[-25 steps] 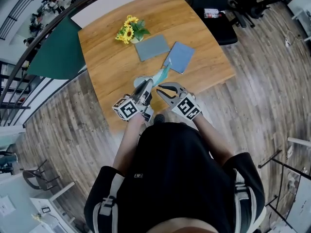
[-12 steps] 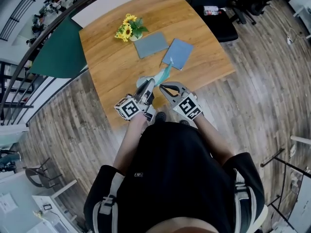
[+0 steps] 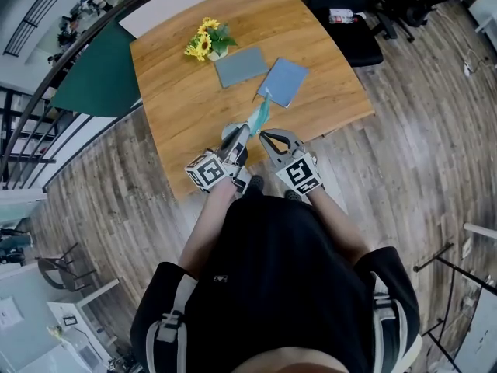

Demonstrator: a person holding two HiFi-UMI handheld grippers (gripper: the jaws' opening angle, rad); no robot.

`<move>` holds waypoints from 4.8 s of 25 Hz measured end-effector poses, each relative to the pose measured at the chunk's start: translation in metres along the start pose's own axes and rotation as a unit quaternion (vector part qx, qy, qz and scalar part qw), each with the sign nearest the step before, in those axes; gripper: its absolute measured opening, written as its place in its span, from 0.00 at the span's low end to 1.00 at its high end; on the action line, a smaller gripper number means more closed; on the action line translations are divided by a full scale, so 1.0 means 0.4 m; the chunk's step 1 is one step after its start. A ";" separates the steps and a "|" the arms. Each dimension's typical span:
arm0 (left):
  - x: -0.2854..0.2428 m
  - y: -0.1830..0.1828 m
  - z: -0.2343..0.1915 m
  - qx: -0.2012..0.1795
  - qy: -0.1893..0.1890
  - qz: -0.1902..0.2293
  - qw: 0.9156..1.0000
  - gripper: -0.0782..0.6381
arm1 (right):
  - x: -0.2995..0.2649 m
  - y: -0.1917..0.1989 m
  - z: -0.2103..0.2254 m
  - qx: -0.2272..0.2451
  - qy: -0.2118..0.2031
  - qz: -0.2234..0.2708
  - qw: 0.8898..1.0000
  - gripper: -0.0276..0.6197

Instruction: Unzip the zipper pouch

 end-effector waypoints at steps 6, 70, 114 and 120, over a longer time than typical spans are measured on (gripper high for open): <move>-0.005 0.041 0.029 -0.001 -0.003 -0.001 1.000 0.12 | 0.040 0.018 0.015 -0.003 0.020 -0.001 1.000 0.06; 0.009 0.107 0.086 -0.021 -0.039 -0.002 0.999 0.12 | -0.028 0.052 0.113 -0.043 0.005 -0.019 0.999 0.06; 0.017 0.126 0.104 -0.034 -0.013 -0.048 0.998 0.12 | -0.037 0.063 0.182 -0.016 0.037 -0.045 0.998 0.06; 0.006 0.126 0.107 -0.037 -0.006 -0.059 0.998 0.12 | -0.039 0.070 0.184 -0.018 0.044 -0.049 0.998 0.06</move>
Point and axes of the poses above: the fingertips, and each gripper's own axes: x backward along the fingers, z to its right, y out of its underside, the point moved 9 cm from there along x, backward along the fingers, and after that the axes turned 4 degrees about -z, right-handed, at the moved point
